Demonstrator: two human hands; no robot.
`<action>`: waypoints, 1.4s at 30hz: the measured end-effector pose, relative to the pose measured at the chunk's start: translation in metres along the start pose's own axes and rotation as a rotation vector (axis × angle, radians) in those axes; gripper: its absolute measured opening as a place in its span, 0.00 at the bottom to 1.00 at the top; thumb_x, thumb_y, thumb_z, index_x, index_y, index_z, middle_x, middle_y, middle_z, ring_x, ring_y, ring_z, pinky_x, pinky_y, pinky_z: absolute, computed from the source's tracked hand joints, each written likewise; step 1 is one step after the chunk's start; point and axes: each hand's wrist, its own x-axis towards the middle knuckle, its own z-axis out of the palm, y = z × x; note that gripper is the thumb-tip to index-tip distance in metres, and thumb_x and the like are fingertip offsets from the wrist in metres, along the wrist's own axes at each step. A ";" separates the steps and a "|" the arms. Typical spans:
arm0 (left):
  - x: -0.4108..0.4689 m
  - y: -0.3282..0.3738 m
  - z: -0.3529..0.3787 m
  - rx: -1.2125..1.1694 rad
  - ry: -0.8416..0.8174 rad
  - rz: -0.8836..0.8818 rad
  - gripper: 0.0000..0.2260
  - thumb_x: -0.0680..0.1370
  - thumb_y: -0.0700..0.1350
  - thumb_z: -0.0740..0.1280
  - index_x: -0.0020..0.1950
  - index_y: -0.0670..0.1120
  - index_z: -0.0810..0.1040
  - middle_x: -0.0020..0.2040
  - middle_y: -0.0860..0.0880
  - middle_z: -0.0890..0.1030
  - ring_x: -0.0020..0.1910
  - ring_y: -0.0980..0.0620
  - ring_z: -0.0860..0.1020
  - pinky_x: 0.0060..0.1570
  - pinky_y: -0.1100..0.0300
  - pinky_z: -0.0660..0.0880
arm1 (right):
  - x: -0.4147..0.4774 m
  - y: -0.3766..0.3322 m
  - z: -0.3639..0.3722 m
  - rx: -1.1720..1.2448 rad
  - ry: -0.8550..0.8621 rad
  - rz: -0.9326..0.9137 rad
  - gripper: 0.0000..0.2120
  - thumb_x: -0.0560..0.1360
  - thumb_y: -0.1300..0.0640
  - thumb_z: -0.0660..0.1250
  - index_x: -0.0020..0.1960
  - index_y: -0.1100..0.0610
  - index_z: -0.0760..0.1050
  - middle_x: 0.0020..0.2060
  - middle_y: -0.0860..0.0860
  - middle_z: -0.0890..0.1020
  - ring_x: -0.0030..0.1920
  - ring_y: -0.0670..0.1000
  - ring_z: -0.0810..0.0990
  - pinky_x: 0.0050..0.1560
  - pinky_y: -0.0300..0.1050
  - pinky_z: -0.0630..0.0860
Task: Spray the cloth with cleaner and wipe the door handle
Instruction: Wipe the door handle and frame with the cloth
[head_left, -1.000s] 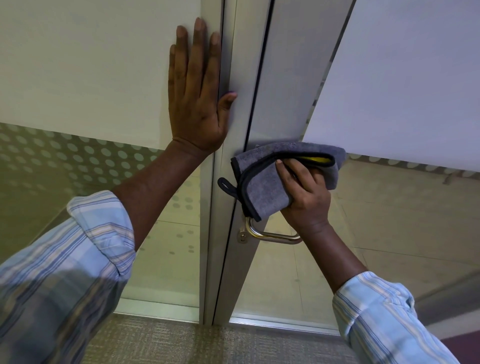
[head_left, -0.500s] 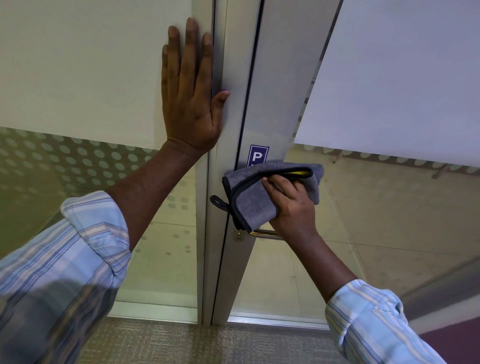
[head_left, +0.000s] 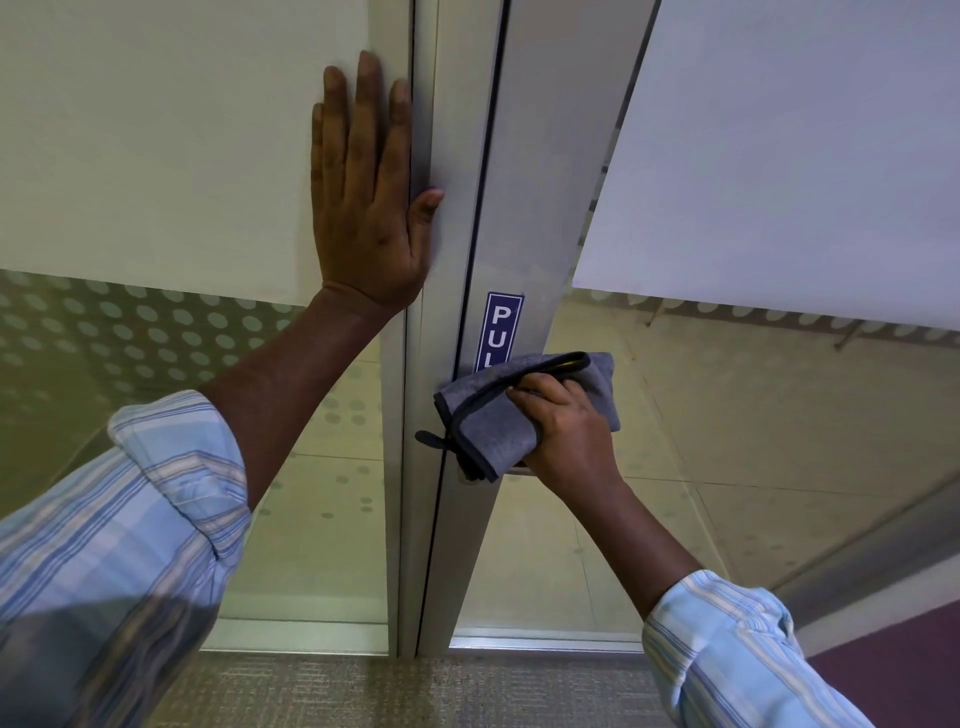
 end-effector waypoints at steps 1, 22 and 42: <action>0.000 0.000 0.000 -0.003 0.000 0.001 0.27 0.83 0.54 0.49 0.75 0.37 0.62 0.72 0.30 0.66 0.73 0.29 0.60 0.78 0.47 0.52 | 0.000 -0.001 0.000 0.003 -0.009 0.013 0.21 0.63 0.59 0.80 0.55 0.60 0.81 0.54 0.55 0.83 0.54 0.57 0.80 0.56 0.42 0.71; 0.000 0.000 -0.003 -0.033 -0.037 0.002 0.26 0.83 0.52 0.50 0.76 0.38 0.60 0.74 0.31 0.65 0.75 0.31 0.58 0.78 0.45 0.53 | -0.007 0.005 -0.019 -0.058 -0.091 0.154 0.19 0.63 0.61 0.78 0.53 0.58 0.82 0.53 0.54 0.82 0.53 0.57 0.78 0.47 0.54 0.79; 0.002 0.003 -0.006 -0.015 -0.048 -0.005 0.26 0.83 0.52 0.50 0.75 0.36 0.63 0.73 0.30 0.67 0.73 0.30 0.60 0.78 0.46 0.53 | -0.004 0.018 -0.100 0.505 0.988 0.268 0.11 0.73 0.75 0.65 0.54 0.67 0.77 0.46 0.39 0.81 0.50 0.37 0.79 0.49 0.36 0.78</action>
